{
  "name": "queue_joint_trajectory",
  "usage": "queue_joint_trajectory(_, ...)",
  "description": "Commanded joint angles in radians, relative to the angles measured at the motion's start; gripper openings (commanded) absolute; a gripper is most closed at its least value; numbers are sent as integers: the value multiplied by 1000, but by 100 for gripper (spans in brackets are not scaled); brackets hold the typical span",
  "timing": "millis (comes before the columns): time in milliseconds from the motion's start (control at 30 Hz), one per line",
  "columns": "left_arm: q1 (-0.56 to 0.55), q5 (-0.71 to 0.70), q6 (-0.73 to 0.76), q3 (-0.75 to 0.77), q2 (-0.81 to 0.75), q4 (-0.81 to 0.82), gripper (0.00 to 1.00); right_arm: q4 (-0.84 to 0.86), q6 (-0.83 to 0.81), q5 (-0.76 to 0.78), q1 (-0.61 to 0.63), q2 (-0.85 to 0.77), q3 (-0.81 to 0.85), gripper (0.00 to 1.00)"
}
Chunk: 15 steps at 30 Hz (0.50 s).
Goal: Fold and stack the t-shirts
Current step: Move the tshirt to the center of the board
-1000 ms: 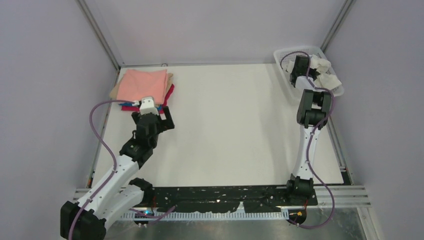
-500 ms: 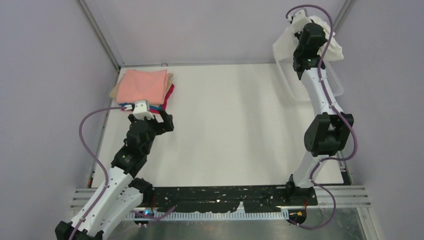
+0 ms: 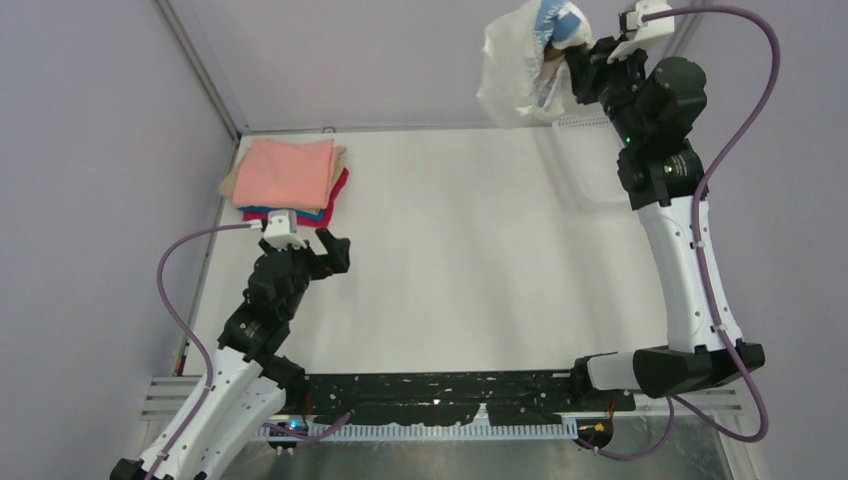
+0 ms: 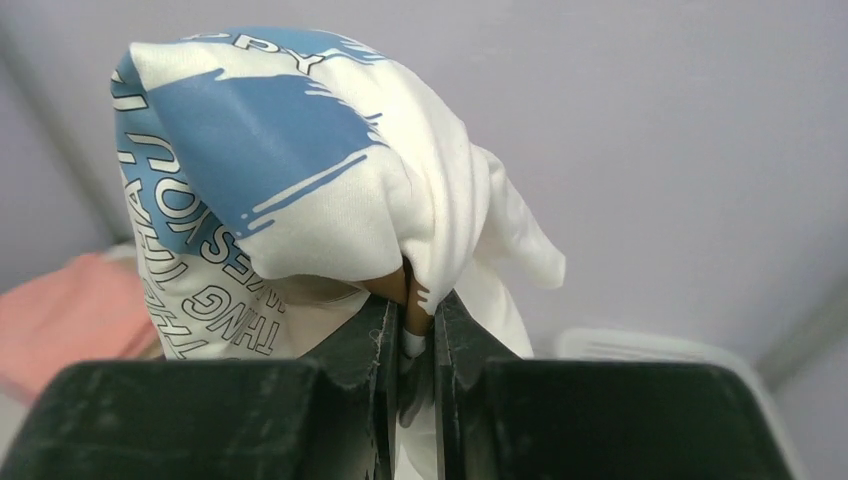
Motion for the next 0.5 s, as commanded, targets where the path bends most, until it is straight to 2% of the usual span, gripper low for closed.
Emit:
queue_joint_trajectory(0, 0, 58, -27, 2, 23, 12, 99, 60, 294, -431, 116, -53, -52, 5)
queue_joint_trajectory(100, 0, 75, -36, 5, 40, 18, 100, 61, 333, -524, 219, -50, -52, 6)
queue_joint_trajectory(167, 0, 84, -41, 6, 51, 24, 100, 53, 341, -525, 285, -51, -74, 5)
queue_joint_trajectory(333, 0, 95, -47, 20, 81, 19, 100, 31, 318, -421, 427, -31, -196, 5)
queue_joint_trajectory(467, 0, 101, -53, 32, 110, 10, 100, 57, 351, -335, 450, -2, -372, 7)
